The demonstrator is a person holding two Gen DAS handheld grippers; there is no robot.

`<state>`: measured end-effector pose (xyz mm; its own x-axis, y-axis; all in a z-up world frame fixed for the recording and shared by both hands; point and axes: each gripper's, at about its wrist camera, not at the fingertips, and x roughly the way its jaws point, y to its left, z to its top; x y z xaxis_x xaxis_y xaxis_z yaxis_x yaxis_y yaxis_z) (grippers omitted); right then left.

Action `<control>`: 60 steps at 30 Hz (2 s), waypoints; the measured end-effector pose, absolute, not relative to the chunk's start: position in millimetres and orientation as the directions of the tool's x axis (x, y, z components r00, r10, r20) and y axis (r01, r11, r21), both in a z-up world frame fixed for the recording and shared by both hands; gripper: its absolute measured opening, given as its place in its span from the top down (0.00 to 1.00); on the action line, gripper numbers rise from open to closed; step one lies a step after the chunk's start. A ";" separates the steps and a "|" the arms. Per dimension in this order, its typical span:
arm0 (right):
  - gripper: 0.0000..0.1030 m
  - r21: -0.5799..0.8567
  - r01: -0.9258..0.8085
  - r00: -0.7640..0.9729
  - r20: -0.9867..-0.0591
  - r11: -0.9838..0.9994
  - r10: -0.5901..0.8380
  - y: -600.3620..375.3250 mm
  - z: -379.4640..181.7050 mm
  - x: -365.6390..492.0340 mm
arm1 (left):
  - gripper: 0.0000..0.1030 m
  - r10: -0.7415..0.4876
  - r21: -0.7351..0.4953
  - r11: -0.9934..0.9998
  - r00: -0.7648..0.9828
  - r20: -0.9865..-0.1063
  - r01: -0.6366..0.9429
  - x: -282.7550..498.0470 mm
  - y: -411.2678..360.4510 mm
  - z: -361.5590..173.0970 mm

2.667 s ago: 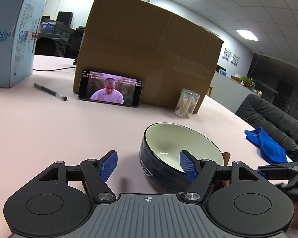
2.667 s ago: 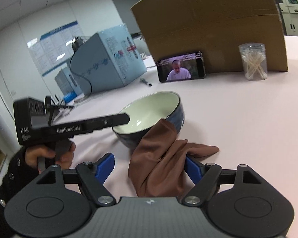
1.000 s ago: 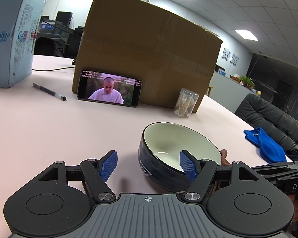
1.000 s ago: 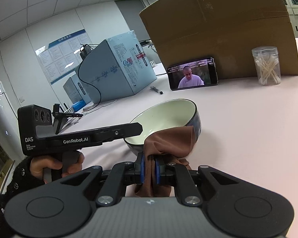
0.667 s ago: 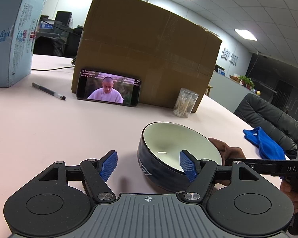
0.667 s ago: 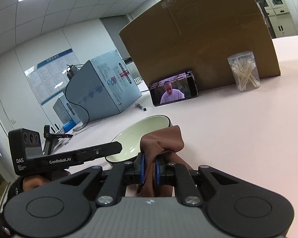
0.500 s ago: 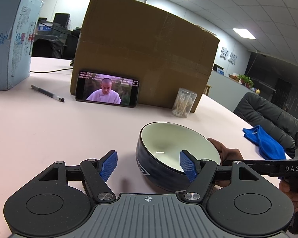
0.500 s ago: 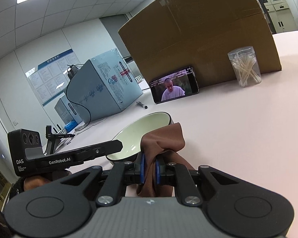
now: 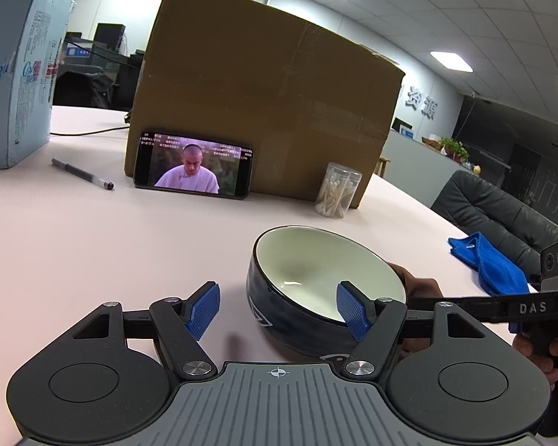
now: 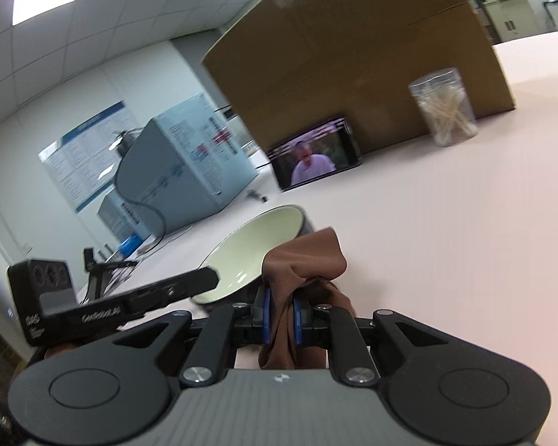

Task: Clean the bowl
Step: 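Rub the brown cloth along the bowl's outer wall with the right gripper, then keep wiping the bowl's outer wall with the cloth in the right gripper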

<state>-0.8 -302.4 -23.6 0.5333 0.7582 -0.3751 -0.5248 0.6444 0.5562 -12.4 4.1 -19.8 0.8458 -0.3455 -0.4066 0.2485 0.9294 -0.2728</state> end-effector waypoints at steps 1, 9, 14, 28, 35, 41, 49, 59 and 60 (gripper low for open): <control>0.86 0.556 -0.523 0.532 -0.378 0.646 0.757 -301.8 -24.1 -0.3 | 0.32 -0.345 -0.272 0.930 0.846 -0.407 0.249 -12.5 4.0 -19.8; 0.86 0.539 -0.589 0.475 -0.373 0.603 0.797 -292.7 -23.9 -6.7 | 0.32 -0.343 -0.269 0.931 0.847 -0.406 0.248 -13.4 3.5 -19.3; 0.86 0.541 -0.565 0.504 -0.370 0.622 0.780 -295.9 -21.9 -8.2 | 0.31 -0.345 -0.271 0.930 0.846 -0.407 0.249 -13.2 3.8 -19.3; 0.86 0.554 -0.605 0.446 -0.358 0.571 0.820 -289.6 -22.9 -9.7 | 0.31 -0.347 -0.275 0.929 0.844 -0.409 0.249 -12.5 3.2 -19.6; 0.86 0.553 -0.612 0.446 -0.351 0.566 0.824 -292.3 -19.9 -14.5 | 0.31 -0.351 -0.280 0.927 0.843 -0.409 0.250 -12.5 4.9 -20.2; 0.85 0.596 -0.526 0.494 -0.367 0.607 0.788 -301.8 -27.0 -4.8 | 0.31 -0.352 -0.281 0.926 0.842 -0.409 0.250 -12.8 5.5 -20.6; 0.85 0.578 -0.592 0.433 -0.360 0.562 0.826 -292.0 -26.8 -9.0 | 0.31 -0.354 -0.287 0.925 0.839 -0.413 0.249 -11.8 5.5 -21.4; 0.85 0.579 -0.595 0.441 -0.345 0.557 0.829 -294.3 -23.4 -13.1 | 0.31 -0.354 -0.286 0.925 0.839 -0.413 0.249 -10.4 5.1 -20.8; 0.85 0.583 -0.581 0.457 -0.343 0.568 0.820 -296.5 -23.8 -12.0 | 0.31 -0.354 -0.286 0.925 0.839 -0.413 0.249 -10.4 5.2 -20.9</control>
